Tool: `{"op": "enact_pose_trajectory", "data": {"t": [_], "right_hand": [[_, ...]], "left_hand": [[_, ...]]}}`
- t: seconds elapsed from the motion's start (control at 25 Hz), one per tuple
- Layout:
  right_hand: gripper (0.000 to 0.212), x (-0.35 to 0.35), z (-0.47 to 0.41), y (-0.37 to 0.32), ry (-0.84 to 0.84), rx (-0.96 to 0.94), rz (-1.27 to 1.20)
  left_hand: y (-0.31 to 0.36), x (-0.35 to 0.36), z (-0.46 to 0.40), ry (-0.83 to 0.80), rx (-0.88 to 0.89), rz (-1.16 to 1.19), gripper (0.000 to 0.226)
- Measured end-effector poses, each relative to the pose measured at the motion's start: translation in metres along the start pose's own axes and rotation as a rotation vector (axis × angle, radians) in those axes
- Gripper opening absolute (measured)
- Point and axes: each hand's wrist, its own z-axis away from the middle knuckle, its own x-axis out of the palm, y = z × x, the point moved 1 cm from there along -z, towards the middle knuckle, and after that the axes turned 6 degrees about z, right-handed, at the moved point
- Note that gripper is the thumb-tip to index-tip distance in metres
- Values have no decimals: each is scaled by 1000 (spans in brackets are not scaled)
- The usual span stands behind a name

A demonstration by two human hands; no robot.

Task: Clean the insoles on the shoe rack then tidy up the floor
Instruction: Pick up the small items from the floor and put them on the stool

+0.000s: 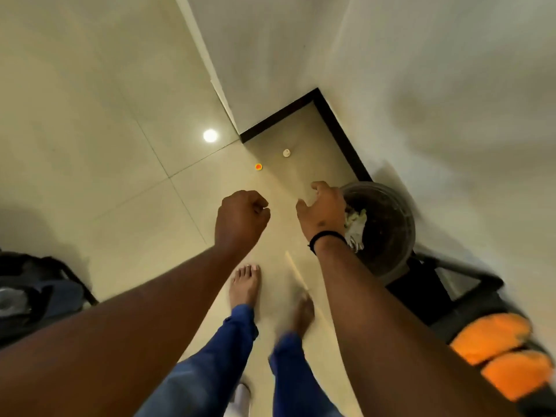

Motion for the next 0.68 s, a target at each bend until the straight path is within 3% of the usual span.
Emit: {"op": "enact_pose_trajectory", "data": {"t": [0.32,0.44,0.56,0.68], "right_hand": [[48,128,-158,7,-204,-104,265],[54,186,-217,18,-133,-166,378],[77,224,-273,27,-45,-274,521],[75,247,-312,37,-47,-253,598]], "left_hand": [[-99,70,-130,50,-102,-28,29],[-128,117,-199,34,-79,-77,34],[-153,154,-253,17,-37,-180,57],[-172,175,-286,-27,61,-225,49]]}}
